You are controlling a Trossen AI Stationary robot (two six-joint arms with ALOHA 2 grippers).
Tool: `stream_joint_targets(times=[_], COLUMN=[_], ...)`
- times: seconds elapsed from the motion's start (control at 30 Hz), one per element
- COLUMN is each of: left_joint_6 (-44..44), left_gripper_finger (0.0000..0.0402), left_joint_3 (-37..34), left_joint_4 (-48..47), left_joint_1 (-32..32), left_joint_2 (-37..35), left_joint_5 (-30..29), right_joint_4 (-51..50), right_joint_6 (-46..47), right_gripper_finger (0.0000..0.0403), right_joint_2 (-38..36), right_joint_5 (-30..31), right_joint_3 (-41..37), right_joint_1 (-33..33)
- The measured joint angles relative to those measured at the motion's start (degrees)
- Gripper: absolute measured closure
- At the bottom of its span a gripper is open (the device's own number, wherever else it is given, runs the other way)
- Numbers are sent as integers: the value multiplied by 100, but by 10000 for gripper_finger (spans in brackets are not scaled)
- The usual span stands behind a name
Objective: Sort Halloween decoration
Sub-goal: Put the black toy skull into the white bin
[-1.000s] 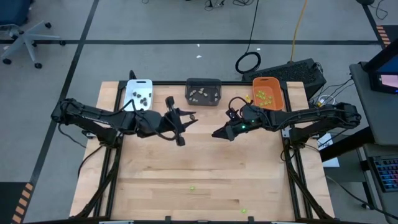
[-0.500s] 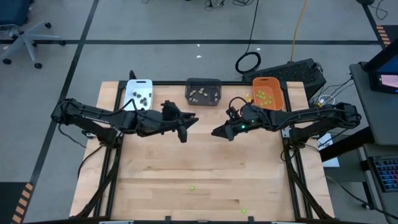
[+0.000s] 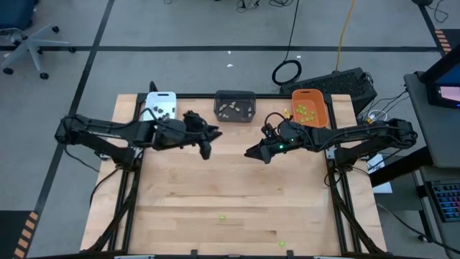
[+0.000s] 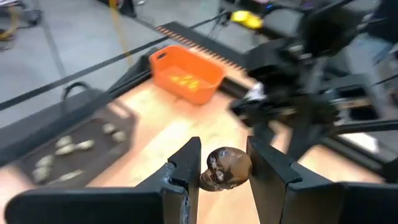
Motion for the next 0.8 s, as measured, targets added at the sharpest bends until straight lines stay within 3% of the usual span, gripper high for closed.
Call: stream_joint_targets(times=[0.33,0.53,0.8], left_joint_6=[693,1212,1317], left_gripper_finger=[299,299,299], left_joint_3=[0,-4,-668], left_joint_4=[-2319,-3551,-4200], left_joint_1=[1066,2068,3351], left_joint_2=[-903,-954,-883], left_joint_5=[342,436,684], right_joint_4=[-165,-208,-234], right_joint_6=[-170,-174,-9], right_gripper_finger=[220,220,220], right_joint_2=[0,0,2], right_joint_5=[0,144,272], right_joint_3=[0,0,0], right_joint_1=[2,2,21])
